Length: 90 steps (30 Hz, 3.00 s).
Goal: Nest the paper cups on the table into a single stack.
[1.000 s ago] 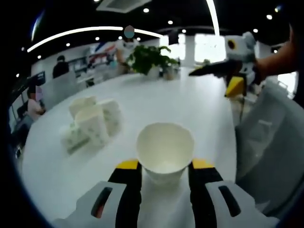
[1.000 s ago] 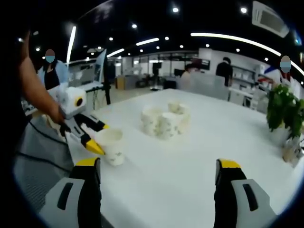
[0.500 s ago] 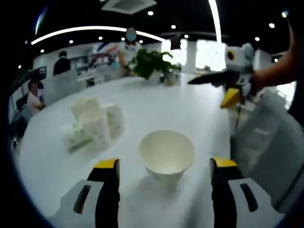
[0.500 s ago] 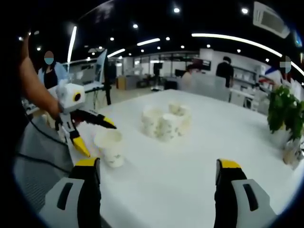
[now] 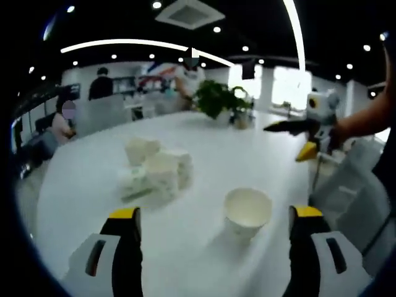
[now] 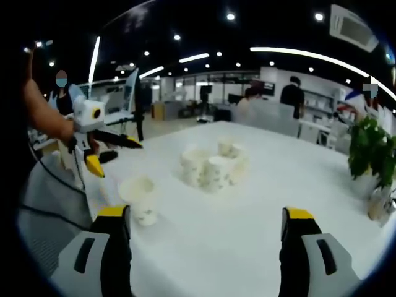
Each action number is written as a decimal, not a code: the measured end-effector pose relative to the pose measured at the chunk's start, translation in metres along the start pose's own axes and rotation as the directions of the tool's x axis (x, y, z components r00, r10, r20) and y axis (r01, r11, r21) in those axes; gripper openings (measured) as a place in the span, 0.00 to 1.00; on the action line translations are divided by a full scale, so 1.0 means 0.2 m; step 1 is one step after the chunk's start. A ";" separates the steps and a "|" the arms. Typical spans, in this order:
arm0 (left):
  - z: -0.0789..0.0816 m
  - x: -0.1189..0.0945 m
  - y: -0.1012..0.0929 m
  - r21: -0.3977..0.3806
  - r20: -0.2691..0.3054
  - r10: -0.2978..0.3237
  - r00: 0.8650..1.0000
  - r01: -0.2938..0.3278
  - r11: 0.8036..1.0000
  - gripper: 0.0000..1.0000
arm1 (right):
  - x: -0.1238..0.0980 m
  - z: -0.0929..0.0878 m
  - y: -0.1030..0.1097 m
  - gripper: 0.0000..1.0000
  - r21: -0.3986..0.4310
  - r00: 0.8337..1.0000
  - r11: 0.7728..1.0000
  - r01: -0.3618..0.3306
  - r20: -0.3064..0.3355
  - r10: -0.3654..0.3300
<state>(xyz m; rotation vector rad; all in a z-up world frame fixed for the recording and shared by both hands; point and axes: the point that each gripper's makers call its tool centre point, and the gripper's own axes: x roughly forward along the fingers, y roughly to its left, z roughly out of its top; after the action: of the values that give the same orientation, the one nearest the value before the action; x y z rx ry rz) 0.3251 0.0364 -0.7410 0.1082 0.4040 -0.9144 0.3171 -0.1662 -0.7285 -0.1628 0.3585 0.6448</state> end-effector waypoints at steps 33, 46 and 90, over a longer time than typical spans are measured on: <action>-0.09 -0.26 0.23 -0.044 0.001 0.160 0.987 -0.160 0.986 0.99 | 0.01 0.02 -0.02 1.00 0.033 1.000 0.999 0.001 0.025 -0.002; -0.08 -0.16 0.27 -0.019 -0.025 0.156 0.987 -0.157 0.987 0.98 | -0.01 0.02 -0.02 1.00 0.041 0.999 0.999 0.020 0.025 -0.021; 0.16 0.57 0.42 0.142 0.003 0.027 1.000 -0.027 0.989 0.71 | -0.11 0.00 -0.06 1.00 0.070 0.997 0.995 0.075 -0.005 -0.075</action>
<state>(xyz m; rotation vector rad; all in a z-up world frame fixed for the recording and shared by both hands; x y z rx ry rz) 0.4621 -0.0060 -0.7617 0.2435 0.3356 -0.9160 0.3083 -0.1875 -0.7201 -0.1098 0.3752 0.5569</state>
